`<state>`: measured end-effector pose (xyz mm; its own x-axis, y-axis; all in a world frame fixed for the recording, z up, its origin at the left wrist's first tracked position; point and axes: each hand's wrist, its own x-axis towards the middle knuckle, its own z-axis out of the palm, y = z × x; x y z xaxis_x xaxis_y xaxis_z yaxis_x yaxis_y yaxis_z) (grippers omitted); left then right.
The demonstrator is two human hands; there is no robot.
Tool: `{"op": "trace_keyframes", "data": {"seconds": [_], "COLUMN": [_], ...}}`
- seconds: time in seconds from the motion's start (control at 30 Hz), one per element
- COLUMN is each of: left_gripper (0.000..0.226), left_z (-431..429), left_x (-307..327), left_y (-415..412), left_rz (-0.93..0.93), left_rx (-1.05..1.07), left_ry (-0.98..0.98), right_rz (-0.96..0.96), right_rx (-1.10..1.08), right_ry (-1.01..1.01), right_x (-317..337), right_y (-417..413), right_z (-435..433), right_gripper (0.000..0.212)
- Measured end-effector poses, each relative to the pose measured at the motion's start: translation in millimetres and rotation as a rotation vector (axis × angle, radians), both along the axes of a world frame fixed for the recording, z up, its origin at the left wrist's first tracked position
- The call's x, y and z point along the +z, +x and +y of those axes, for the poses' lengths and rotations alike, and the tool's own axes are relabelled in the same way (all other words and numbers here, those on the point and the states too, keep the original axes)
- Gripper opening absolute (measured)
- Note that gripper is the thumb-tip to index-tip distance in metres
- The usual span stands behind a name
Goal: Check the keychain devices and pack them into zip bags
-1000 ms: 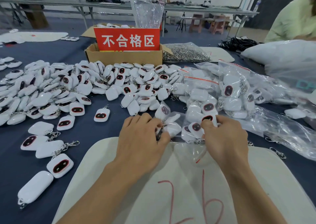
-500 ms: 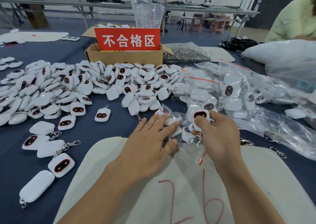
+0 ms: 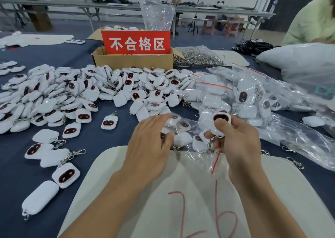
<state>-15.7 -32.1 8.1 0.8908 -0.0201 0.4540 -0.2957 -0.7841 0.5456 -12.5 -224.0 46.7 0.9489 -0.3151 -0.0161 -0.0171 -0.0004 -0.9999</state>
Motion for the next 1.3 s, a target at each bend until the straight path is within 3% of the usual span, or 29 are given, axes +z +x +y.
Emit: {"op": "trace_keyframes", "data": {"seconds": [0.13,0.3,0.43,0.57,0.67,0.87,0.97,1.3], "left_gripper": [0.034,0.033,0.045,0.051,0.061,0.020,0.019,0.017], "left_z": [-7.4,-10.4,-10.3,-6.0,-2.7,-12.9,-15.5,-7.9], "left_x": [0.7,0.8,4.4,5.6,6.8,15.7,17.9,16.6], "left_y": [-2.1,-1.6,-5.6,-3.3,-2.0,-10.9,-10.0,-3.6], "left_rz": [0.024,0.113,0.081,0.093,0.159,0.132,0.193,0.257], "left_rx": [-0.134,-0.104,0.007,0.193,0.213,0.027,-0.068,-0.184], "left_ry": [0.025,0.035,-0.061,-0.090,-0.112,-0.393,-0.535,-0.691], "right_rz": [0.040,0.043,0.052,0.073,0.086,0.123,0.129,0.027], "right_rx": [0.023,0.069,0.218,0.285,0.259,0.353,0.397,0.428], "right_ry": [0.032,0.117,0.281,0.279,0.314,0.291,0.257,0.148], "right_x": [-0.7,1.5,2.4,-0.4,0.3,-2.1,-4.9,-9.5], "right_y": [0.4,0.1,-1.7,-2.4,-1.5,-4.7,-6.6,-10.8], "right_z": [-1.6,-1.9,4.4,8.4,8.0,13.9,21.7,32.6], "right_gripper": [0.023,0.020,0.020,0.022,0.020,0.016,0.016,0.033]}}
